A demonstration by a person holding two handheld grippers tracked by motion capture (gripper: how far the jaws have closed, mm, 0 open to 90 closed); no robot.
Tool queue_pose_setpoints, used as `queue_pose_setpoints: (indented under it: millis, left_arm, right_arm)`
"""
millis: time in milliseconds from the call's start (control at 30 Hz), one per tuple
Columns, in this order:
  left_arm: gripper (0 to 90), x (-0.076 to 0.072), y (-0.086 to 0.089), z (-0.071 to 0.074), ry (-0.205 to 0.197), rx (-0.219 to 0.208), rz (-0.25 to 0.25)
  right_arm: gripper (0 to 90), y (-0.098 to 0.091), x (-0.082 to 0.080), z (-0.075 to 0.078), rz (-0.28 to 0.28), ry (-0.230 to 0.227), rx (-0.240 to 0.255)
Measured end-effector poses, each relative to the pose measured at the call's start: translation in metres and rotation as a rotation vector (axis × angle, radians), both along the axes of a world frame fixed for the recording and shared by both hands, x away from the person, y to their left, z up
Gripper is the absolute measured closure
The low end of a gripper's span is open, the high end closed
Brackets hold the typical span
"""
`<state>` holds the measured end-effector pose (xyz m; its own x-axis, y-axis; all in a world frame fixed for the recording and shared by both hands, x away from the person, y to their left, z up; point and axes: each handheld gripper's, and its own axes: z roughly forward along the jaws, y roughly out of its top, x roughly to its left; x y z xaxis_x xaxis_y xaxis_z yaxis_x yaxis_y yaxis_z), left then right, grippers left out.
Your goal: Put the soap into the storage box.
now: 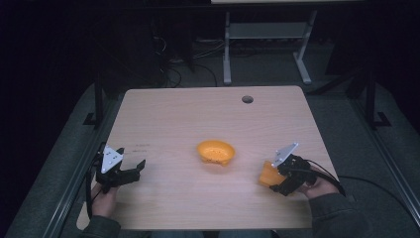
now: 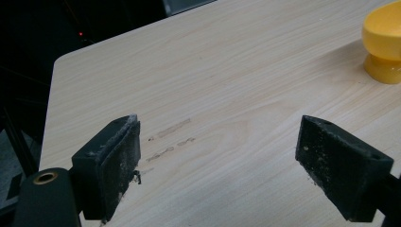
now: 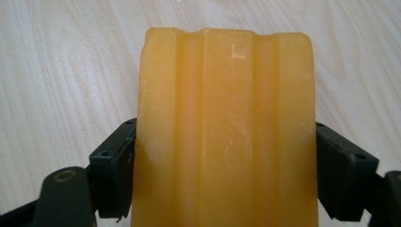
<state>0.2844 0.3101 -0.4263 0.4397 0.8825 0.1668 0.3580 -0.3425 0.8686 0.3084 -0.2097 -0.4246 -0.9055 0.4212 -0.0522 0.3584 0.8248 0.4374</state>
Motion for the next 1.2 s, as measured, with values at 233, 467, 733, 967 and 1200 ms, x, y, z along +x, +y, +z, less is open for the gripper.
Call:
queue_pose_setpoints:
  millis: [233,467,733,967,1200]
  left_arm:
    - [14.1,0.0,0.0,0.0,-0.001,0.001,0.0]
    - [14.1,0.0,0.0,0.0,0.002,0.003,0.001]
    - [14.1,0.0,0.001,0.0,0.001,-0.001,0.003]
    - [14.1,0.0,0.001,0.0,0.0,-0.002,0.003]
    - [14.1,0.0,0.001,0.001,0.001,0.002,0.001]
  right_arm:
    - [20.6,0.002,0.001,0.005,0.001,-0.012,-0.005]
    - [20.6,0.008,0.006,0.014,0.016,-0.032,-0.006]
    - [20.6,0.018,0.012,0.019,0.035,-0.037,-0.017]
    - [20.6,0.029,0.018,0.027,0.055,-0.048,-0.024]
    - [20.6,0.036,0.023,0.032,0.074,-0.054,-0.029]
